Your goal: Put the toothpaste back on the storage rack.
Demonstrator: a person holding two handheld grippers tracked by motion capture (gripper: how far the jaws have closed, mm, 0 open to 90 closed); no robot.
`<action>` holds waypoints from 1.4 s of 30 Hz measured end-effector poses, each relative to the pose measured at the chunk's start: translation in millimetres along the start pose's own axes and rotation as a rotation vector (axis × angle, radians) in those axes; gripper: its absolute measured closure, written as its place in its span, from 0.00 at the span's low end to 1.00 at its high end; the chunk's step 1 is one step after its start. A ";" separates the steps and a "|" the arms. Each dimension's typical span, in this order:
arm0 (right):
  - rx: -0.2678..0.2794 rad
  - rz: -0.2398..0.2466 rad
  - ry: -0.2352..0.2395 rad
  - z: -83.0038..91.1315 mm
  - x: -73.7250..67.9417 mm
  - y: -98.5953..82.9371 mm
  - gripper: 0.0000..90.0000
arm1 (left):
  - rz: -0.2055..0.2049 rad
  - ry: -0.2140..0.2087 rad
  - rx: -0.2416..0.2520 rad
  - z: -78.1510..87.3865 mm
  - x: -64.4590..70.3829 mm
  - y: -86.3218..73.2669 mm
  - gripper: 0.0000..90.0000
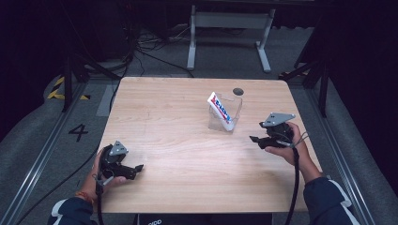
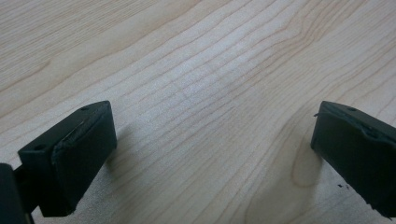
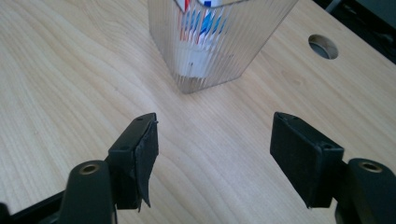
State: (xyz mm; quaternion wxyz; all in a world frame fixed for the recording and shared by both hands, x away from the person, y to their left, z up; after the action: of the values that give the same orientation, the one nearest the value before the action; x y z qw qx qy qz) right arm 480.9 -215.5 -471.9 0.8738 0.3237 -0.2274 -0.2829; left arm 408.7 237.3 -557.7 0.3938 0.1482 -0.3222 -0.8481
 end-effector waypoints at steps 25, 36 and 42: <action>-0.012 -0.044 0.021 15.7 -21.6 -70.8 0.28 | 0.000 0.000 0.000 0.0 0.0 0.0 0.01; -0.003 -0.152 0.002 24.1 -17.2 -105.9 0.26 | 0.000 0.000 0.000 0.0 0.0 0.0 0.01; -0.005 -0.217 -0.008 28.8 -16.2 -125.3 0.24 | 0.000 0.001 0.000 0.0 0.0 0.0 0.01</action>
State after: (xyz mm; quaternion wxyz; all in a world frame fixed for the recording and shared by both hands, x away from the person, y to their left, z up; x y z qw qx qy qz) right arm 408.7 -296.6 -542.6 0.8379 0.3433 -0.1939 -0.3775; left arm 408.7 237.3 -557.7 0.3938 0.1484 -0.3220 -0.8481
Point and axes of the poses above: each handheld gripper's, and its own axes: z roughly backward along the jaws, y roughly out of its top, x roughly to its right, the point moved 10 cm from there along -z, roughly forward along the jaws, and after that the axes turned 1 degree about -y, right-handed, at the moved point
